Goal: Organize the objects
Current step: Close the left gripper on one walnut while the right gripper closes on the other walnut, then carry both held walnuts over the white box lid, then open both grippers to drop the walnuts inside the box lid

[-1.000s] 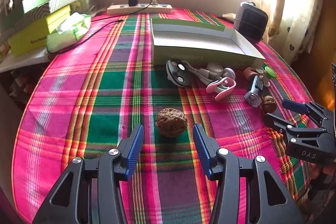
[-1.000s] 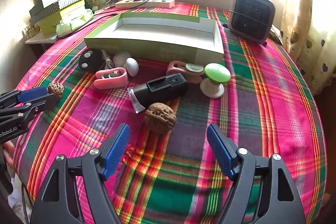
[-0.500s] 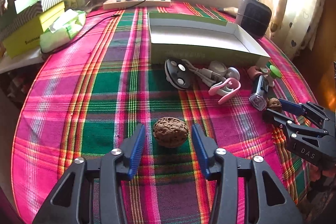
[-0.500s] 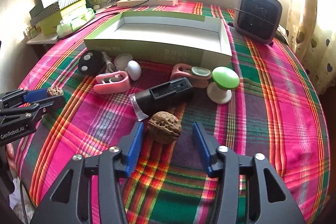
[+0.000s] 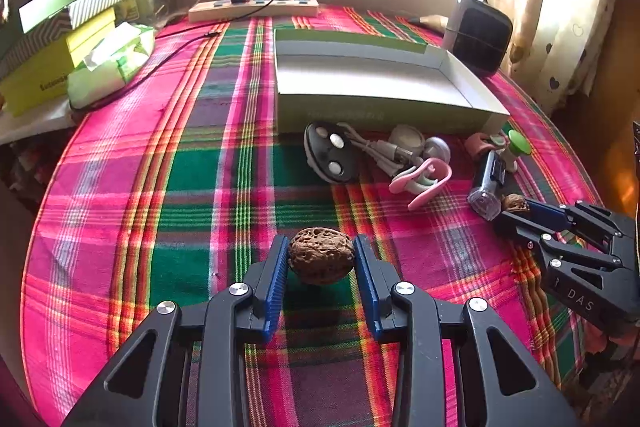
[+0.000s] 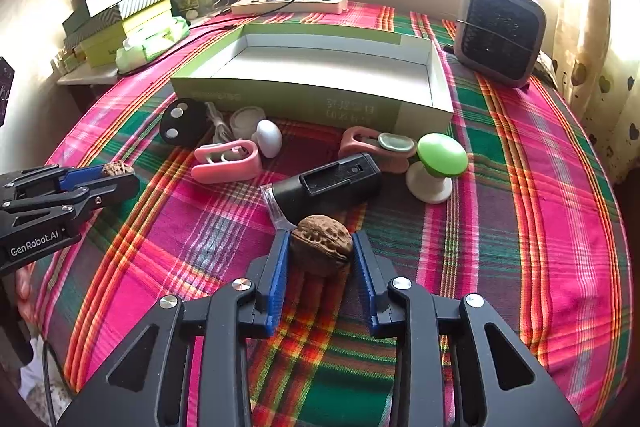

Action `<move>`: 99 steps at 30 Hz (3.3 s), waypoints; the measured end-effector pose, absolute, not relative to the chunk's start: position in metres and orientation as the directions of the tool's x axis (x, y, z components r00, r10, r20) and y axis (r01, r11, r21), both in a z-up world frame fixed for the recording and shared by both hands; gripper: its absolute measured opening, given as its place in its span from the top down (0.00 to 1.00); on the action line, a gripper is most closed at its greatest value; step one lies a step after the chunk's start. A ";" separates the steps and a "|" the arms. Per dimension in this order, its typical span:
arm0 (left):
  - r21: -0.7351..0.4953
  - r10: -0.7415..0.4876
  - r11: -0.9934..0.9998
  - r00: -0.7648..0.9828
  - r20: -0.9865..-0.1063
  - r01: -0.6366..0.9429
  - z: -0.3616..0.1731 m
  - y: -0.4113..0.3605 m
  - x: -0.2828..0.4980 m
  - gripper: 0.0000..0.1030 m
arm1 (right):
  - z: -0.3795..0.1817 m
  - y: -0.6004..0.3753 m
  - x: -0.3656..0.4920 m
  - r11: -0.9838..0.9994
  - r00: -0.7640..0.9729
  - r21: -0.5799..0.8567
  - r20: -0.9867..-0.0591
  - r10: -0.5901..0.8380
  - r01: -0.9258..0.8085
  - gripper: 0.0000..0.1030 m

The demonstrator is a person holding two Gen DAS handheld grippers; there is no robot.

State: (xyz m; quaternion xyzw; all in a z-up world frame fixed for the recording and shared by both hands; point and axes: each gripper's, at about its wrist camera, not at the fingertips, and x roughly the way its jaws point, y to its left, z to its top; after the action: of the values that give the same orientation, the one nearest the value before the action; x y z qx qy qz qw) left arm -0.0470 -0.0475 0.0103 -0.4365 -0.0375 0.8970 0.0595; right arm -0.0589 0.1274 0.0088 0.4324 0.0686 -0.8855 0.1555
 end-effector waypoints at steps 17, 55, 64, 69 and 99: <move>-0.133 0.187 -0.982 -0.646 -0.740 -0.132 0.046 -0.042 -0.086 0.70 | 0.041 0.129 -0.086 -0.945 -0.615 0.034 -0.751 -0.238 0.325 0.69; -0.086 0.159 -0.985 -0.572 -0.804 -0.152 0.024 -0.035 -0.250 0.70 | 0.018 0.081 -0.265 -0.942 -0.517 0.001 -0.836 -0.186 0.336 0.69; -0.066 0.153 -0.983 -0.568 -0.809 -0.171 0.021 -0.029 -0.255 0.70 | 0.010 0.080 -0.273 -0.945 -0.507 -0.005 -0.845 -0.171 0.327 0.68; -0.066 0.153 -0.983 -0.567 -0.809 -0.171 0.021 -0.030 -0.257 0.70 | 0.011 0.081 -0.275 -0.946 -0.511 -0.011 -0.843 -0.165 0.324 0.68; -0.065 0.132 -0.989 -0.613 -0.779 -0.130 0.044 -0.041 -0.219 0.61 | 0.035 0.092 -0.241 -0.964 -0.568 -0.009 -0.809 -0.149 0.266 0.53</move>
State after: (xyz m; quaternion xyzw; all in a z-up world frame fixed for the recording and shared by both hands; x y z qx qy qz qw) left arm -0.2195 -0.0411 0.0444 -0.4336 -0.0009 0.8981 0.0729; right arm -0.2408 0.0923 0.0347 0.4494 0.0650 -0.8832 0.1176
